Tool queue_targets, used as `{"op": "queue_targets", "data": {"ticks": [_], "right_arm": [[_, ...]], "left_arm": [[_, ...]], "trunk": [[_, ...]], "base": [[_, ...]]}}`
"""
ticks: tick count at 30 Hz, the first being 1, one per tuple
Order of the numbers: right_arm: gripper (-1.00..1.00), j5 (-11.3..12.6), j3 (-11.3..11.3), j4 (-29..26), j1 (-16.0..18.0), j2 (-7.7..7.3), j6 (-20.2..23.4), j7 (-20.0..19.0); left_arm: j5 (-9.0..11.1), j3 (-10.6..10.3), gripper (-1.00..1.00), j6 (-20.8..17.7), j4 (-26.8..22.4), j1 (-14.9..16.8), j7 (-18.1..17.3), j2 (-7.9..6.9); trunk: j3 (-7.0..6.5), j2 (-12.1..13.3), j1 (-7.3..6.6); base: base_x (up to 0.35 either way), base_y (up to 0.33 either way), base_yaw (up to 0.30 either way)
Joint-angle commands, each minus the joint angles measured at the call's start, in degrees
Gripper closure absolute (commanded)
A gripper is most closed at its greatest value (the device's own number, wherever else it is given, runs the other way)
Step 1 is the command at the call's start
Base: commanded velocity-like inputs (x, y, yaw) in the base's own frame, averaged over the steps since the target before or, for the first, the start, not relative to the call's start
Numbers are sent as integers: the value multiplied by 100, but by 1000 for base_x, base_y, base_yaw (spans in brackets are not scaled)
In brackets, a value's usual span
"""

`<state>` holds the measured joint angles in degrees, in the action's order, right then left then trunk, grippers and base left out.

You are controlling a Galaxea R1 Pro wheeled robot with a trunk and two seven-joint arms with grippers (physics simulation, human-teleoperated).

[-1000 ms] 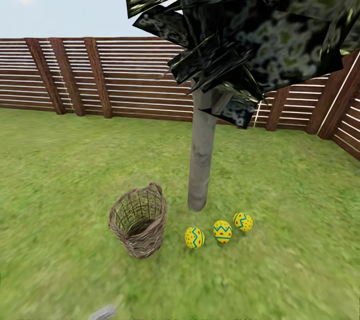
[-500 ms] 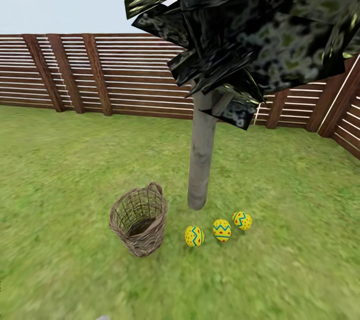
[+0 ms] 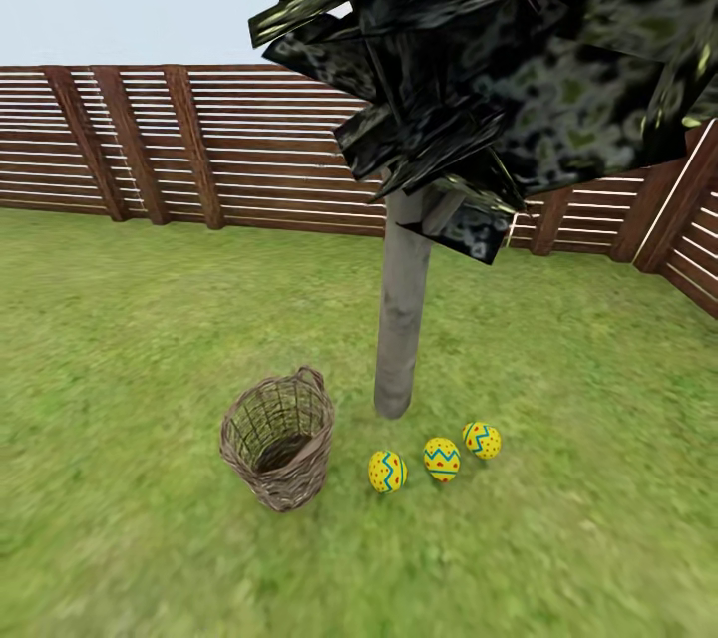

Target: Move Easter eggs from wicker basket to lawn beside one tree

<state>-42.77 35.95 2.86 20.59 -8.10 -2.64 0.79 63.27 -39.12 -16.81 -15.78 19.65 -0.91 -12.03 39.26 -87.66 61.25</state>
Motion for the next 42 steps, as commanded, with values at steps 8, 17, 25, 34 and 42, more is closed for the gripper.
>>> {"op": "queue_targets", "data": {"ticks": [8, 17, 25, 34, 42], "right_arm": [[-100, -45, 44, 22, -50, 8, -34, 8], [-100, -43, 44, 22, -73, 19, -33, 8], [-100, -45, 44, 16, -73, 19, -42, 8], [-100, -67, 41, 11, -73, 19, -52, 8], [-100, -73, 41, 13, -73, 19, -52, 7]], "left_arm": [[19, -23, -100, 164, 378, -4, -6, 6], [2, -42, -100, 190, 700, -5, -13, 169], [13, -43, -100, 187, 890, -5, -14, 174], [49, -35, -100, 194, 914, -5, -22, 175], [20, -40, -100, 195, 974, -21, -23, 158]], "trunk": [[-120, 320, -177], [-260, 681, -374], [-392, 1002, -550], [-391, 1002, -550], [-391, 1002, -550]], "base": [[0, 0, 0], [0, 0, 0], [0, 0, 0], [0, 0, 0], [0, 0, 0]]}}
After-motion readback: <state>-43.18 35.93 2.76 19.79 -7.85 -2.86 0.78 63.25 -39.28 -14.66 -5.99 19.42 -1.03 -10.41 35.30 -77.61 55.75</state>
